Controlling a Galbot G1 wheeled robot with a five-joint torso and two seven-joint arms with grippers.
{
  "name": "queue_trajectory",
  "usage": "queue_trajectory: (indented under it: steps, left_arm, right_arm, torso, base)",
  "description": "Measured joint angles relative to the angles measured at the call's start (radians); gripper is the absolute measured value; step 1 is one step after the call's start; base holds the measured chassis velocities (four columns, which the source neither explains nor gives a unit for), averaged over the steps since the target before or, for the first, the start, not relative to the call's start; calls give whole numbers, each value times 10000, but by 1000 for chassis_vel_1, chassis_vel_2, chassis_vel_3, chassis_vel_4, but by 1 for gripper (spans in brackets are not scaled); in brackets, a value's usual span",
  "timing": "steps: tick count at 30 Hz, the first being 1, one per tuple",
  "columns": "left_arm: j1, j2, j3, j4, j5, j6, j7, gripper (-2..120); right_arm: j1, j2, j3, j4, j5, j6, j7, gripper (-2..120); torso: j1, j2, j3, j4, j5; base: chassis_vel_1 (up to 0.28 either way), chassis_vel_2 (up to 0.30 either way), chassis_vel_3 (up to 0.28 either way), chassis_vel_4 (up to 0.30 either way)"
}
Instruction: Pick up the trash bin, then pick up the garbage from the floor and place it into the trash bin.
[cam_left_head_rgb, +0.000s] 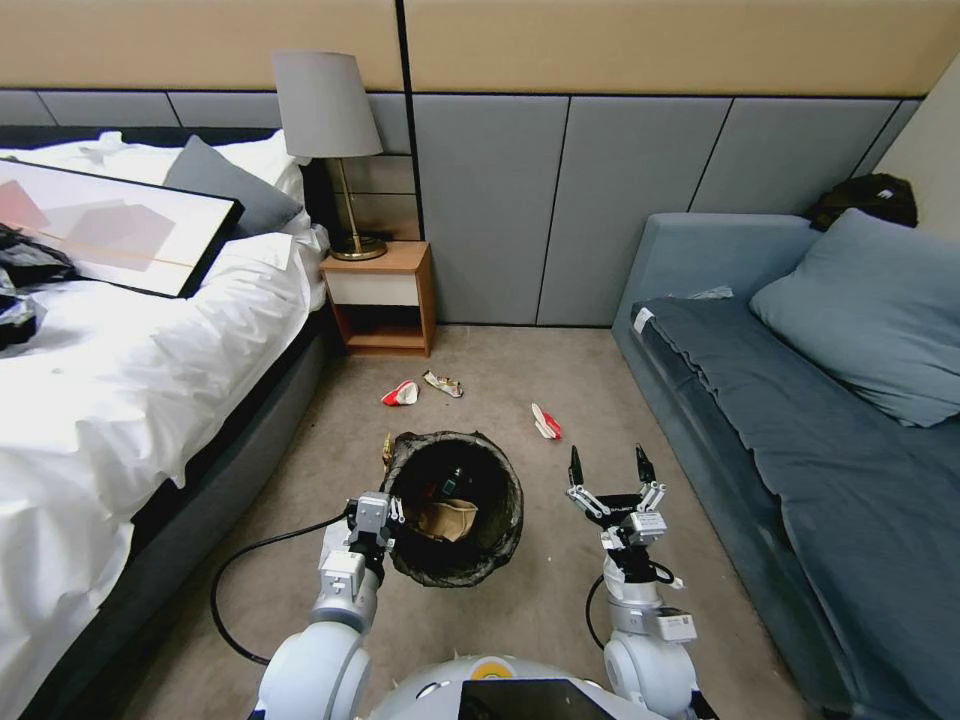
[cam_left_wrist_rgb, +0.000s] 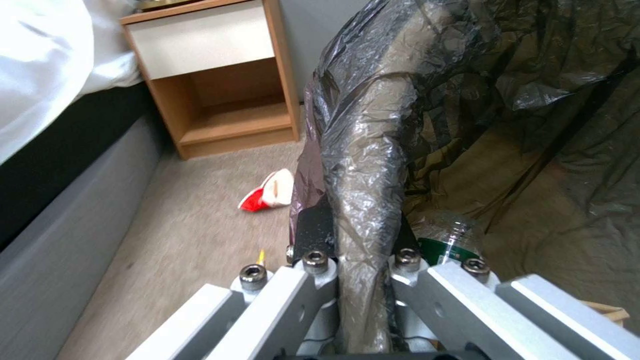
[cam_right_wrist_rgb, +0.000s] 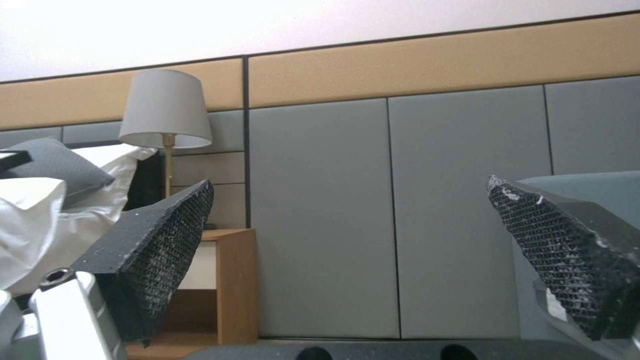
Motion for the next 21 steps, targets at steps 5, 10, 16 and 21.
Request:
queue_trajectory:
  steps: [5,10,16,21]
  left_arm:
    - [17,17,-7,-37,8,-7,4,1]
    - [18,27,-5,-39,10,-9,8,1]
    - [2,26,0,-39,12,-29,25,1]
    - [-10,24,0,-32,7,-32,28,1]
  right_arm:
    - [15,-35,-12,27,-1,-28,-1,100]
    - [34,-38,-12,39,-4,-42,-17,100]
    - [36,-20,-45,28,-26,-63,-53,100]
    - [90,-15,-52,-39,6,-43,-124,100]
  torso:
    - [0,0,0,1,1]
    - [0,0,0,-3,-3]
    - [0,0,0,-1,1]
    - [0,0,0,0,1]
  base:
    - [-255,273,268,-279]
    - [-290,305,307,-298]
    - [-288,299,292,-290]
    - [-299,278,290,-287]
